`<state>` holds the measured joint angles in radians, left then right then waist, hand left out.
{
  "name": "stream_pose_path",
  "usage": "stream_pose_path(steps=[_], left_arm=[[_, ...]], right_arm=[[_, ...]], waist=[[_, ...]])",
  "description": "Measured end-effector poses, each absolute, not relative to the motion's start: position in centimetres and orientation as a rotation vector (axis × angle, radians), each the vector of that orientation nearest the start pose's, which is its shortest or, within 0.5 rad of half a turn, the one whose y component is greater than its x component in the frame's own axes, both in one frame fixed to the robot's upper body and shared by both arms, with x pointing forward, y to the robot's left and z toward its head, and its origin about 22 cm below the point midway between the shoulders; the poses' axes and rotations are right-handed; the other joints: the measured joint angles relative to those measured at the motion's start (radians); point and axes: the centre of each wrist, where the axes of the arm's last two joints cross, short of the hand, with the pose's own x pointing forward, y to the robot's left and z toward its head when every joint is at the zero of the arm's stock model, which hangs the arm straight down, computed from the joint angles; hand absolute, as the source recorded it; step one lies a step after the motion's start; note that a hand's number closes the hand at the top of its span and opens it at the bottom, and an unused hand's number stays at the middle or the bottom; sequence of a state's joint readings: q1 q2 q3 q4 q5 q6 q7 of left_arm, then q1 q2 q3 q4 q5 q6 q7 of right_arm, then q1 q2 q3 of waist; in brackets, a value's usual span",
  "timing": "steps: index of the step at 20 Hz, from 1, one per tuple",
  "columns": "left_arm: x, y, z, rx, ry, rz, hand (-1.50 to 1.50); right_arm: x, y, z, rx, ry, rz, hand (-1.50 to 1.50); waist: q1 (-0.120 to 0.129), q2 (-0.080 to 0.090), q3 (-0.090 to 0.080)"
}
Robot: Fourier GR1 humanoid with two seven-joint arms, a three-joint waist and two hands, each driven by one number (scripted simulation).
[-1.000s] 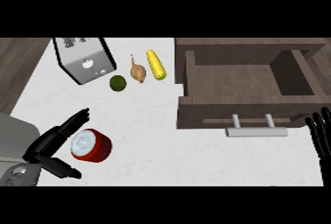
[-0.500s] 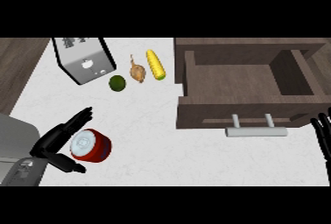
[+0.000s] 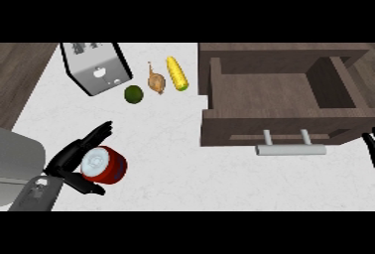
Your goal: Pick up the can, place it into the drawer and close the drawer
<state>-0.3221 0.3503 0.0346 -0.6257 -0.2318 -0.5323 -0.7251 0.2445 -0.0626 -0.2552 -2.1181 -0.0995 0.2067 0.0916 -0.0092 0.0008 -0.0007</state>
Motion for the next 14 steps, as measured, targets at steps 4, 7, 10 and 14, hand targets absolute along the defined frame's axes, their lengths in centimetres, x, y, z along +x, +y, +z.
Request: stream_pose_path(steps=[4, 7, 10, 14], left_arm=[[28.1, 34.3, -9.4, -0.308, -1.462, -0.568, -1.5], [28.1, 33.8, -9.7, -0.317, -1.459, -0.573, -1.5], [28.1, 32.4, -10.3, -0.338, -1.457, -0.585, -1.5], [28.7, 31.1, -10.0, -0.363, -1.471, -0.6, -1.5]], right_arm=[[16.1, -30.2, 9.5, -0.173, -1.808, 0.008, -1.5], [16.1, -29.5, 8.9, -0.171, -1.807, 0.016, -1.5], [15.4, -29.2, 9.1, -0.169, -1.809, 0.011, -1.5], [14.8, -29.3, 9.4, -0.169, -1.809, 0.012, -1.5]], waist=[[0.001, 0.0, 0.0], [0.001, 0.0, 0.0], [0.0, -0.001, 0.001], [0.001, -0.002, 0.001]])
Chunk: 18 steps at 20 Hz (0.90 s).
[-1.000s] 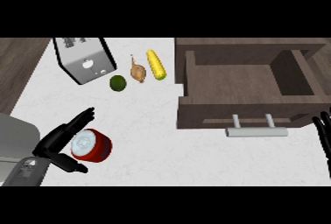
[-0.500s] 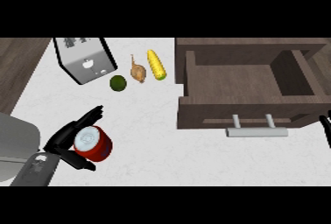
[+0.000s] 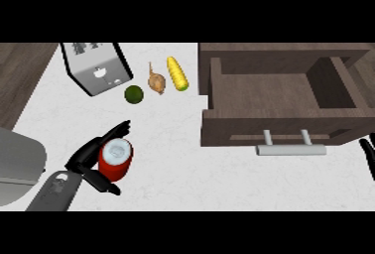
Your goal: Pick up the can, place it into the drawer and close the drawer
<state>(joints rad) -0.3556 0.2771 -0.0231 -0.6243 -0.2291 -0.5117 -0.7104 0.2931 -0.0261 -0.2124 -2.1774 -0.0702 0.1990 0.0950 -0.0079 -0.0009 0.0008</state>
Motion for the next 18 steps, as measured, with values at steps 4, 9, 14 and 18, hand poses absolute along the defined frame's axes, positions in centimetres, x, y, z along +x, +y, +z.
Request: stream_pose_path(steps=[4, 9, 14, 18], left_arm=[[29.0, 30.4, -9.8, -0.385, -1.475, -0.6, 1.5], [29.2, 29.5, -9.6, -0.438, -1.48, -0.588, 1.5], [28.7, 28.8, -9.4, -0.5, -1.458, -0.586, 1.5], [29.0, 28.9, -9.0, -0.375, -1.534, -0.377, 1.5]], right_arm=[[14.9, -29.9, 9.0, -0.168, -1.806, 0.0, -1.5], [15.0, -30.3, 9.0, -0.158, -1.808, -0.006, -1.5], [14.7, -30.5, 9.1, -0.165, -1.807, -0.012, -1.5], [14.7, -30.5, 9.3, -0.171, -1.809, -0.023, -1.5]], waist=[[0.001, 0.0, 0.001], [0.003, 0.0, 0.0], [0.006, -0.001, 0.0], [0.013, -0.002, 0.0]])
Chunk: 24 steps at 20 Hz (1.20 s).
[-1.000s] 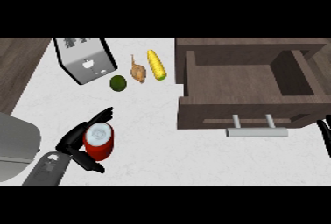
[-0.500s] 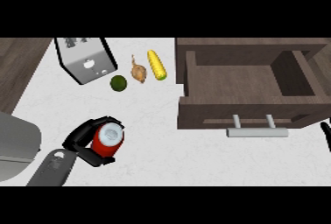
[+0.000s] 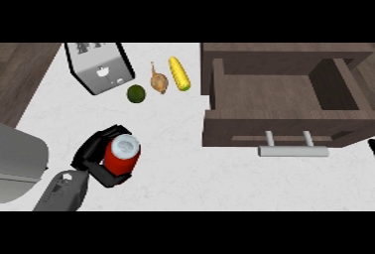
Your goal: Pick up the can, place it into the drawer and close the drawer
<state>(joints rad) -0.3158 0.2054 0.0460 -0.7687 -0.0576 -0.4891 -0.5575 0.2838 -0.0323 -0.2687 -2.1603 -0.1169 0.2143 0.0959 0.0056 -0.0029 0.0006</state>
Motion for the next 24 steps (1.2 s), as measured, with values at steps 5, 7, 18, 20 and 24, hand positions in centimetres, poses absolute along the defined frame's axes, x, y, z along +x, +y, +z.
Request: stream_pose_path(steps=[5, 7, 18, 20, 24], left_arm=[[29.2, 30.0, -8.6, -0.087, -1.611, -0.023, 1.5], [29.6, 29.3, -7.9, -0.033, -1.626, 0.036, 1.5], [32.2, 23.0, 0.4, -0.009, -1.716, 0.02, 1.5], [32.2, 21.5, 2.2, -0.011, -1.734, 0.0, 1.5], [33.1, 19.1, 5.8, -0.023, -1.753, -0.033, 1.5]], right_arm=[[14.1, -30.5, 9.3, -0.178, -1.812, -0.032, -1.5], [14.4, -30.7, 9.2, -0.173, -1.815, -0.038, -1.5], [13.4, -30.6, 9.3, -0.178, -1.826, -0.033, -1.5], [13.2, -30.6, 9.5, -0.181, -1.828, -0.034, -1.5], [13.6, -30.7, 9.7, -0.178, -1.831, -0.034, -1.5]], waist=[[0.004, -0.001, 0.0], [0.003, -0.001, 0.0], [-0.006, 0.0, 0.0], [-0.006, -0.001, 0.0], [-0.009, 0.0, 0.0]])
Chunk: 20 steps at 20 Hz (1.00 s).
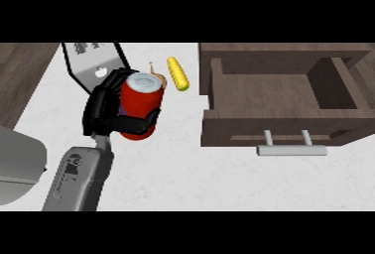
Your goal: Pick up the can, place it into the drawer and close the drawer
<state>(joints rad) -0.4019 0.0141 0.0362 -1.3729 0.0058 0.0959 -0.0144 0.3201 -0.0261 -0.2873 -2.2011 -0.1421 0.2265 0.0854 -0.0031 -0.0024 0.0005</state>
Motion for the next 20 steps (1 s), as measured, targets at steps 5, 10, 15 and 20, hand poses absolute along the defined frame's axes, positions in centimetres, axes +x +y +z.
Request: stream_pose_path(steps=[5, 10, 15, 20], left_arm=[[34.1, 15.1, 9.2, -0.049, -1.761, -0.073, 1.5], [35.7, 11.9, 13.8, -0.053, -1.782, -0.115, 1.5], [36.8, 8.1, 17.3, -0.052, -1.807, -0.143, 1.5], [38.0, 5.1, 20.4, -0.044, -1.822, -0.159, 1.5]], right_arm=[[13.7, -30.3, 9.9, -0.181, -1.827, -0.035, -1.5], [13.9, -30.9, 9.7, -0.188, -1.837, -0.035, -1.5], [14.0, -30.6, 10.1, -0.193, -1.835, -0.037, -1.5], [14.0, -30.6, 9.6, -0.193, -1.832, -0.034, -1.5]], waist=[[-0.005, 0.001, 0.0], [-0.007, 0.002, 0.0], [-0.013, 0.003, 0.0], [-0.017, 0.004, 0.0]])
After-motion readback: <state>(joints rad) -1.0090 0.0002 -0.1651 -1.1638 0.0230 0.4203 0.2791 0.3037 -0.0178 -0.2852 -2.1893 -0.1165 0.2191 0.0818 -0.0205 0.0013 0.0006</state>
